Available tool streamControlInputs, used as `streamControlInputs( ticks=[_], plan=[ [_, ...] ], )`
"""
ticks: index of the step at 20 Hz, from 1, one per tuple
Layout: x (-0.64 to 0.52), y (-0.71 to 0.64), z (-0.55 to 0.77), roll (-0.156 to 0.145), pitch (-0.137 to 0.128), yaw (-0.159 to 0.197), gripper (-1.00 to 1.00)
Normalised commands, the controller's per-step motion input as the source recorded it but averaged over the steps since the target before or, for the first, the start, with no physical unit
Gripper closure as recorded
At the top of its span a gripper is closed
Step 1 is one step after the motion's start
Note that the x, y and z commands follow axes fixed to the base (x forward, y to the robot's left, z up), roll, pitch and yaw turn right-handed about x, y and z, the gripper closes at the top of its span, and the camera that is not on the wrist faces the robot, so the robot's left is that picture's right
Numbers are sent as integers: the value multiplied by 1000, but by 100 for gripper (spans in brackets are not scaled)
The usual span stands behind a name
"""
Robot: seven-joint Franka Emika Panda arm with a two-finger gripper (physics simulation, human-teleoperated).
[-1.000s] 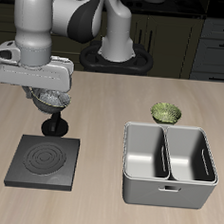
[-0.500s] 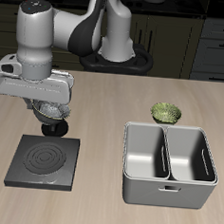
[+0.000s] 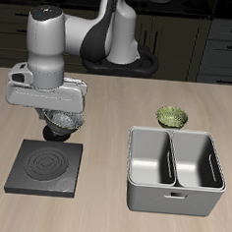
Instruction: Place the black bowl on the flat stove and turn on the flat stove
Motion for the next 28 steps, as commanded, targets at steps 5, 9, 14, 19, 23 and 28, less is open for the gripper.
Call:
streamControlInputs(
  ticks=[5, 9, 14, 19, 23, 28],
  plan=[
    [104, 226, -119, 21, 7, 3, 100],
    [78, -13, 21, -28, -9, -6, 100],
    [98, -55, 25, -31, 1, -7, 100],
    [96, -8, -92, -22, 12, 13, 100],
    [145, -45, -155, -28, 15, -17, 100],
    [71, 11, -194, -18, 23, -6, 100]
  ],
)
